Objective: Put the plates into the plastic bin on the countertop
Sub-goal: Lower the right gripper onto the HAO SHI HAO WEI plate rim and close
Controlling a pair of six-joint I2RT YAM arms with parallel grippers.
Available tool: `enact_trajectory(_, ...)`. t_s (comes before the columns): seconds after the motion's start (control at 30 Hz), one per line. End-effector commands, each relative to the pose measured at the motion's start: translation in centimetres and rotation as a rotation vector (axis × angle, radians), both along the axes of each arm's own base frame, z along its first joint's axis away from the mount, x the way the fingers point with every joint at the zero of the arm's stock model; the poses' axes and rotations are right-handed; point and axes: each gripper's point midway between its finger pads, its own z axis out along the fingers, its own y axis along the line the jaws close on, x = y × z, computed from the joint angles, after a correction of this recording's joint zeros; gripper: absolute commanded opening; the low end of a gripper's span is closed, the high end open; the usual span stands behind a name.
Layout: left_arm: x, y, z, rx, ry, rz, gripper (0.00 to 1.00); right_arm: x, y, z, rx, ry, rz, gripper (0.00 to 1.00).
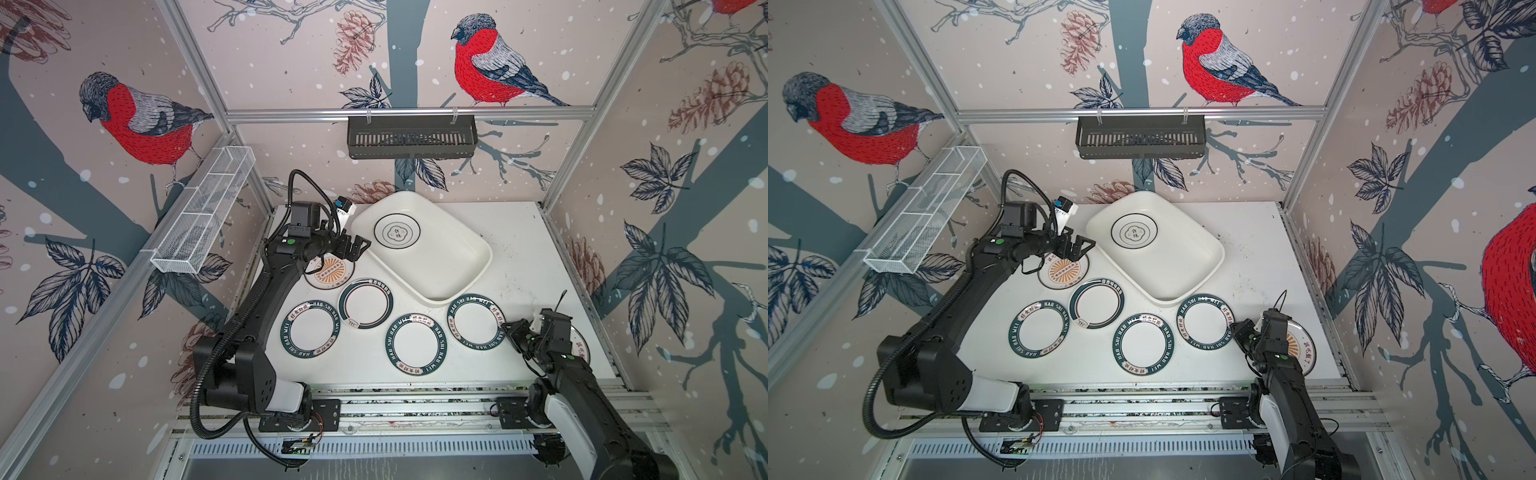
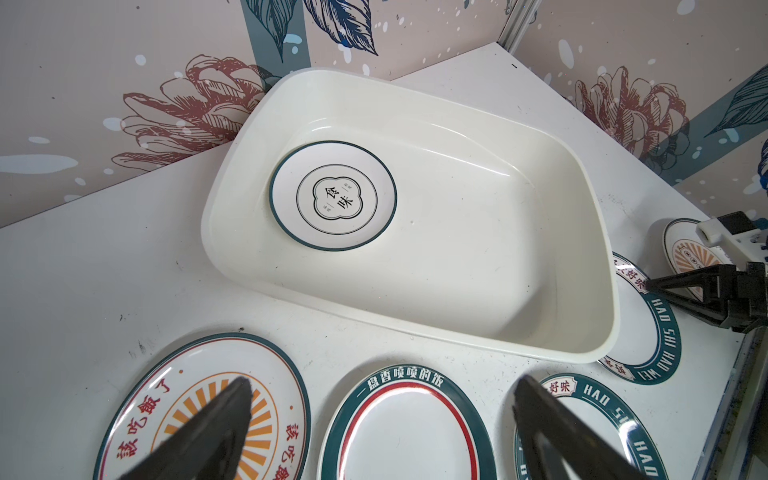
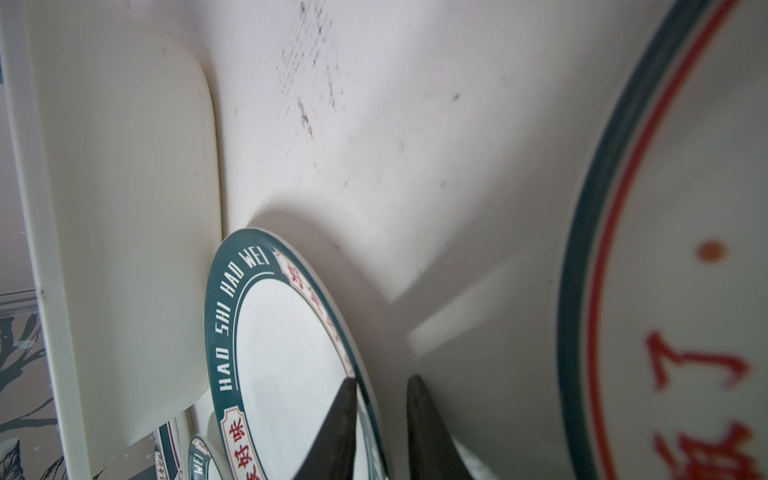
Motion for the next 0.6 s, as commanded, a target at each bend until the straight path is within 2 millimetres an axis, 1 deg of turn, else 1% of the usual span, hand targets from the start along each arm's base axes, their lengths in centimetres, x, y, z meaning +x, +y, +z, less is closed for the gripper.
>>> enact_trajectory(0.0, -0.5, -0.4, 0.2, -0.014, 0.000, -0.027, 0.98, -0.2, -0.5, -0.3, -0.014, 0.007, -0.014, 0.24)
enact_trajectory(0.07, -0.4, -0.5, 0.2, -0.017, 0.000, -0.028, 0.98, -0.1, -0.5, -0.2, -0.007, 0.002, -0.012, 0.24)
enact_trajectory(0.17, -0.4, -0.5, 0.3, -0.017, -0.003, -0.028, 0.98, 0.0, -0.3, 0.1, 0.004, -0.011, 0.000, 0.28)
enact_trajectory(0.3, -0.4, -0.5, 0.2, -0.018, 0.000, -0.028, 0.98, 0.2, -0.1, 0.6, 0.008, -0.026, 0.017, 0.28)
enact_trajectory(0.4, -0.4, -0.6, 0.2, -0.021, 0.001, -0.029, 0.98, 0.4, -0.3, 0.7, -0.001, -0.026, 0.022, 0.27)
enact_trajectory(0.57, -0.4, -0.6, 0.1, -0.022, 0.003, -0.029, 0.98, 0.3, -0.2, 0.3, 0.008, -0.013, 0.024, 0.23)
